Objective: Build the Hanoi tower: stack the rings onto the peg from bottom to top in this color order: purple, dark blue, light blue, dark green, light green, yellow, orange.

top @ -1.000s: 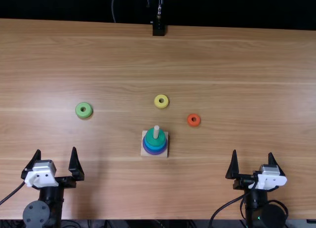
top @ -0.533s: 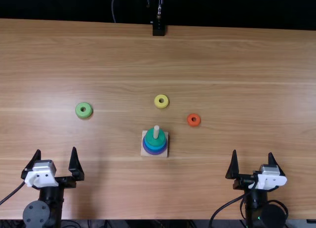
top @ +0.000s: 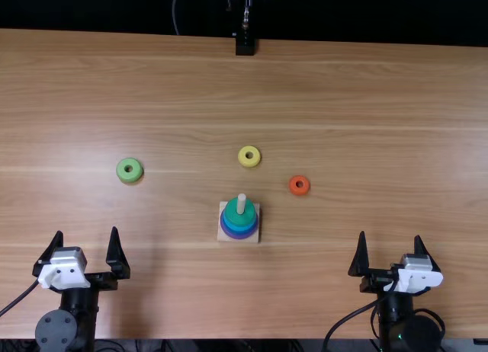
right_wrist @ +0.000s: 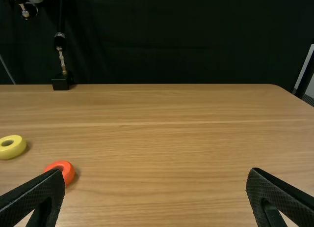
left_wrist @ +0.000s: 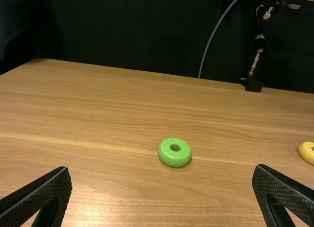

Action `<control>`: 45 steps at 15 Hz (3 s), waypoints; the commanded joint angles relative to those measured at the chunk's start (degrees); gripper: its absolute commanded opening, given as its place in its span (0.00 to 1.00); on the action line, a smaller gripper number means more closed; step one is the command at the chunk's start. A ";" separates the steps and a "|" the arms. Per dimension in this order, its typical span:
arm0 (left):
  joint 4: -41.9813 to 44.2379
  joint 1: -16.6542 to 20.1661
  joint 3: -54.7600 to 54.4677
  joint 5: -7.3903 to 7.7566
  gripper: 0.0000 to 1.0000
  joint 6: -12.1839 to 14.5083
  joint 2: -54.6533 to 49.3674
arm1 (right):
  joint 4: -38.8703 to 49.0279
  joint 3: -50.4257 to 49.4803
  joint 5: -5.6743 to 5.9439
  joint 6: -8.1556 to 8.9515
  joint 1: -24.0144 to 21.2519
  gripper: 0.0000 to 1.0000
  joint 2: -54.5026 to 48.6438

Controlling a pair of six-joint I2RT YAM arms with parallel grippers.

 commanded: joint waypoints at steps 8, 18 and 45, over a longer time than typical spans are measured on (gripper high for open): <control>0.87 1.12 17.07 0.05 1.00 0.85 25.13 | 0.31 -0.49 0.48 -0.07 -0.78 1.00 -0.36; -4.61 0.51 45.99 0.05 1.00 1.27 72.77 | 0.20 -0.49 0.38 -0.18 -0.78 1.00 -0.36; -34.46 -2.13 77.19 2.69 1.00 14.88 113.55 | 0.20 -0.49 0.38 -0.07 -0.69 1.00 -0.36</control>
